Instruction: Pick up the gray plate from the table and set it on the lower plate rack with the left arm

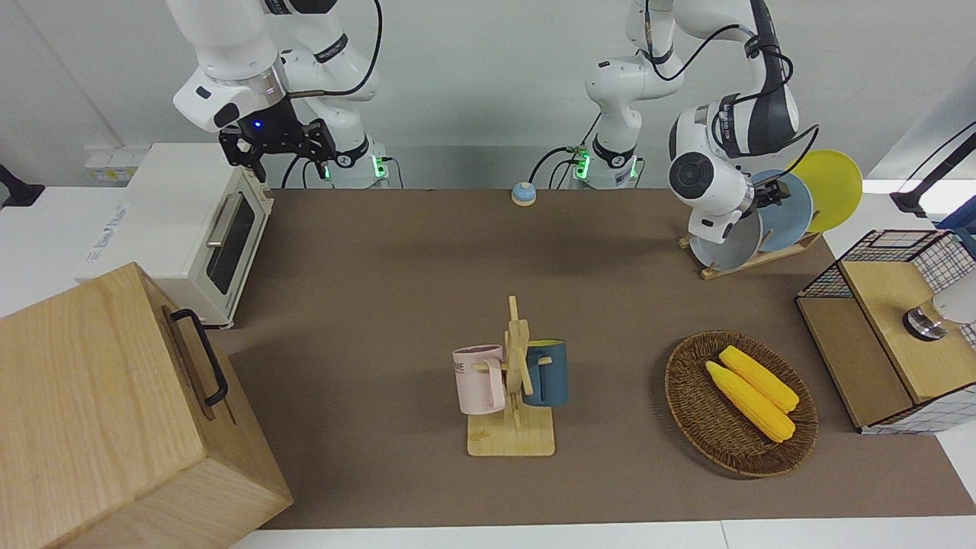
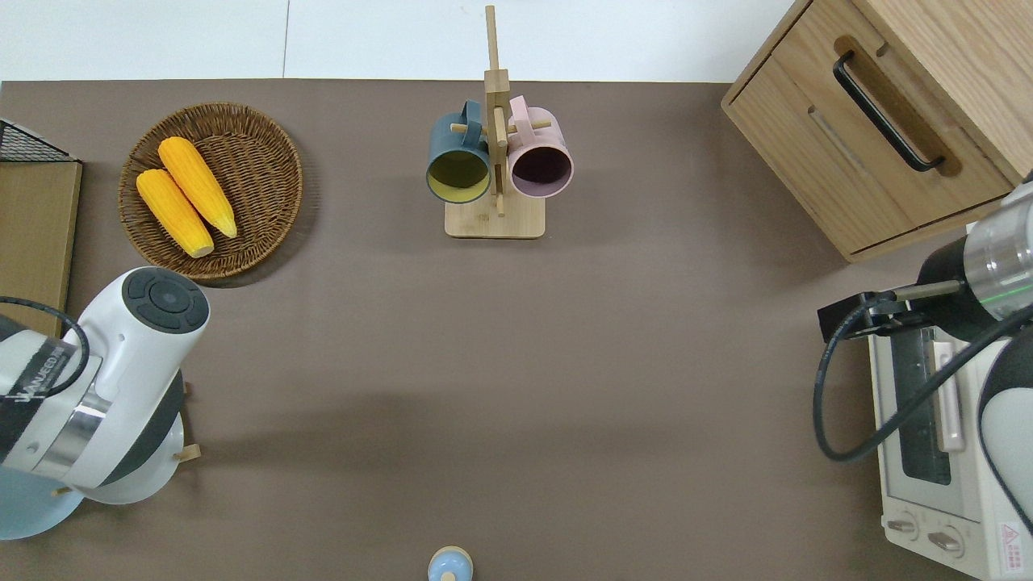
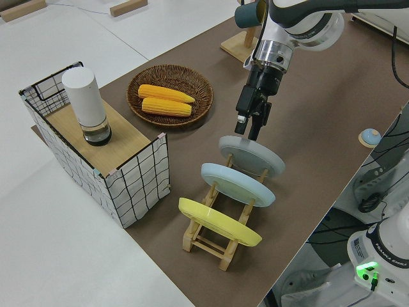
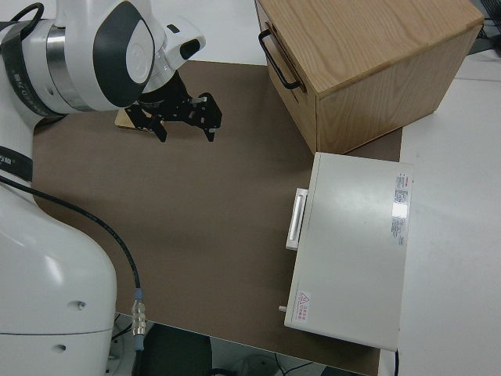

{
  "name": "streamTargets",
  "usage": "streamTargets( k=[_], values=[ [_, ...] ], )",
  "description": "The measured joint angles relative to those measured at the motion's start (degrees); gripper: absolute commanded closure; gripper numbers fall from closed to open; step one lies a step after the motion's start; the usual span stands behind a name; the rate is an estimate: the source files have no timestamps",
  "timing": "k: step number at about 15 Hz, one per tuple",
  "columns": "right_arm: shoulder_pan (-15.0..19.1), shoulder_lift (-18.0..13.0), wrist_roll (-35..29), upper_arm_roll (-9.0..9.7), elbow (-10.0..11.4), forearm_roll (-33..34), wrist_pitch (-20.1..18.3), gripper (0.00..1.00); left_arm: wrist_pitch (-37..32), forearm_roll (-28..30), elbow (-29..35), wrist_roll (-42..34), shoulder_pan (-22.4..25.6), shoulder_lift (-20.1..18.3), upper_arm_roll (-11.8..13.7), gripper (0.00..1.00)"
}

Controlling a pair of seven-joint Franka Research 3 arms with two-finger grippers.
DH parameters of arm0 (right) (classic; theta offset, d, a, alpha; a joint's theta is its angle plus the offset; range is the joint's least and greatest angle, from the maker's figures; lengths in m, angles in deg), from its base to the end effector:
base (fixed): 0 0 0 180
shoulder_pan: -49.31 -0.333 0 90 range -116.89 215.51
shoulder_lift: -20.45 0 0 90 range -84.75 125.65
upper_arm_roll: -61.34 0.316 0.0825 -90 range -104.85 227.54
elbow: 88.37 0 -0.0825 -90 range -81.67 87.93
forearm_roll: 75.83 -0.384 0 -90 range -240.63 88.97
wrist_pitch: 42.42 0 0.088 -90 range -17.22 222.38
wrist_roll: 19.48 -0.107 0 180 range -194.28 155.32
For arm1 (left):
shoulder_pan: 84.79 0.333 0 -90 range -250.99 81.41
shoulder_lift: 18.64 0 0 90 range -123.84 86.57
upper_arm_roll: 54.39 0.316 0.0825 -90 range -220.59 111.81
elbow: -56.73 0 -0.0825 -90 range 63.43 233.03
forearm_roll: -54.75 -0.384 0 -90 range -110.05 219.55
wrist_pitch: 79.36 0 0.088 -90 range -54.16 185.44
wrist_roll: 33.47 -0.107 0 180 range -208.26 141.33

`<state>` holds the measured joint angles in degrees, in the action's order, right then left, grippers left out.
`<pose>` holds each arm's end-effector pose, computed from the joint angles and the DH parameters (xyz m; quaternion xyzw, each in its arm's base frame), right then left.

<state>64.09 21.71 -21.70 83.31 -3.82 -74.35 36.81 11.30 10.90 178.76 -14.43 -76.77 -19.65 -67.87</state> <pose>0.5375 0.0620 0.6419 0.9975 0.0418 -0.0557 0.0133 0.4904 0.0266 0.4118 -0.9002 -0.0050 0.1612 0.4044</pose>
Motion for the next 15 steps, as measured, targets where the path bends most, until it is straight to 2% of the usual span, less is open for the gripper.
streamTargets(
  k=[6, 15],
  values=[
    [0.00, 0.00, 0.00, 0.00, 0.00, 0.00, 0.00, 0.017, -0.04, 10.02, -6.73, -6.60, 0.05, -0.47, 0.13, 0.01],
    [0.00, 0.00, 0.00, 0.00, 0.00, 0.00, 0.00, 0.017, -0.32, 32.50, -16.91, -17.04, 1.31, -1.62, 1.66, 0.01]
  ],
)
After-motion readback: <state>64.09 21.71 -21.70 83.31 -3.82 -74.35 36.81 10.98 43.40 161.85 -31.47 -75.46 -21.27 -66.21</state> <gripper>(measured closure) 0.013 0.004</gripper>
